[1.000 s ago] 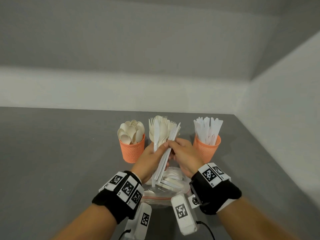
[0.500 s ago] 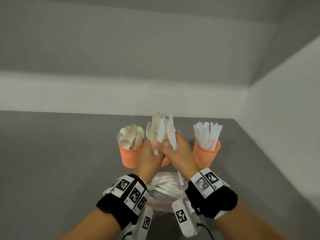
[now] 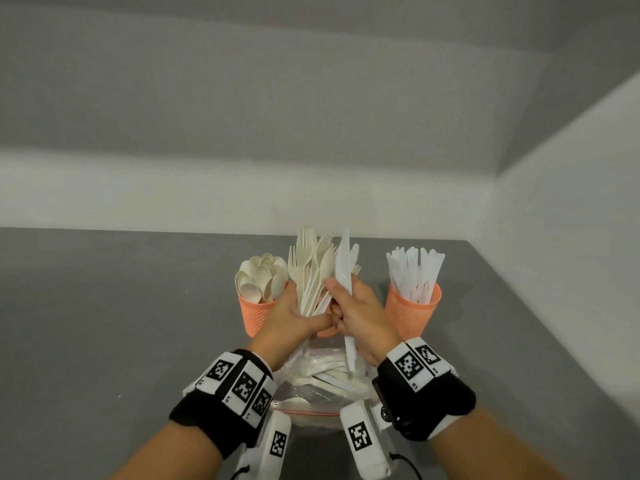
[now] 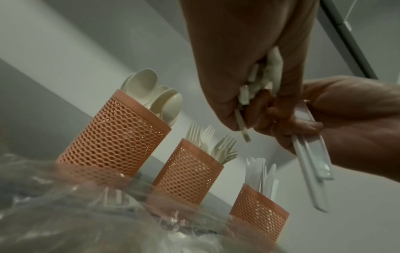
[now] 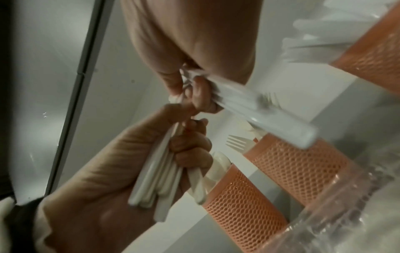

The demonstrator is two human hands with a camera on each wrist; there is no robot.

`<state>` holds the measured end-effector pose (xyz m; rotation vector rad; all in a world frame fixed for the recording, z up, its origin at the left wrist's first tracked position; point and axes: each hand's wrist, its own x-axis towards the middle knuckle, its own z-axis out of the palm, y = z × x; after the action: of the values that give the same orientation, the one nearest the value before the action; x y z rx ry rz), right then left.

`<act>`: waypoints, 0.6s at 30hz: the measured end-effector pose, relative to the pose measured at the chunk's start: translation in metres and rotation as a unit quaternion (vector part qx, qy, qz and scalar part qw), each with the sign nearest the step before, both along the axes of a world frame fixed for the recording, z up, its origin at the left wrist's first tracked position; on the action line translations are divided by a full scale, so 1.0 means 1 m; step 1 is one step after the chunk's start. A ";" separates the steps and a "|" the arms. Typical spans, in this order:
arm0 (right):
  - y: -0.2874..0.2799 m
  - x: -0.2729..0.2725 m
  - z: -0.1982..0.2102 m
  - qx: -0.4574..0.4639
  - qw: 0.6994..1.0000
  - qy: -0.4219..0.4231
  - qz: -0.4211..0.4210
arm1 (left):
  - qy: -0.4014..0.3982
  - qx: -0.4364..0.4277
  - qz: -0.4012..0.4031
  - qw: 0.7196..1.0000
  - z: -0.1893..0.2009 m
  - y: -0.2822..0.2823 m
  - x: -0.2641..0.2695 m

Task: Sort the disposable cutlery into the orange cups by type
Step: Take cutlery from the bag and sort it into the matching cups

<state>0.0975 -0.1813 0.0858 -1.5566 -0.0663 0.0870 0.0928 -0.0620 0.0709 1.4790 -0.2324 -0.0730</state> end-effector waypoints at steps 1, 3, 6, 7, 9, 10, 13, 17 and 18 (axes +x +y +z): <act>-0.001 0.001 0.002 0.011 1.000 -0.013 -0.021 | 0.003 -0.010 -0.013 1.000 0.002 0.000 -0.001; -0.005 0.005 0.007 0.048 0.996 -0.028 -0.064 | -0.001 -0.007 -0.030 1.000 0.004 -0.001 -0.002; -0.012 0.008 0.016 0.063 0.992 -0.053 -0.094 | 0.017 -0.012 -0.002 1.000 0.003 -0.005 0.001; -0.013 0.008 0.019 0.065 0.992 -0.062 -0.092 | 0.026 -0.022 0.010 0.999 0.002 -0.006 0.002; -0.012 0.005 0.026 0.060 0.991 -0.092 -0.077 | 0.040 -0.042 0.029 0.998 -0.001 -0.008 0.004; -0.009 0.004 0.027 0.027 0.991 -0.114 -0.067 | 0.045 -0.049 0.037 0.997 -0.002 -0.009 0.004; 0.002 0.002 0.023 -0.104 0.982 -0.149 -0.042 | 0.038 -0.048 0.051 0.997 -0.003 -0.013 0.002; 0.009 0.002 0.010 -0.184 0.967 -0.161 -0.065 | -0.014 0.023 0.076 0.997 -0.002 -0.018 -0.003; 0.009 0.003 0.009 -0.199 0.963 -0.166 -0.074 | -0.022 0.032 0.084 0.996 -0.003 -0.018 -0.004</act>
<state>0.1001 -0.1726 0.0951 -1.9610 -0.2067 -0.2973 0.0888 -0.0795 0.0680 1.5599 -0.1427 0.0882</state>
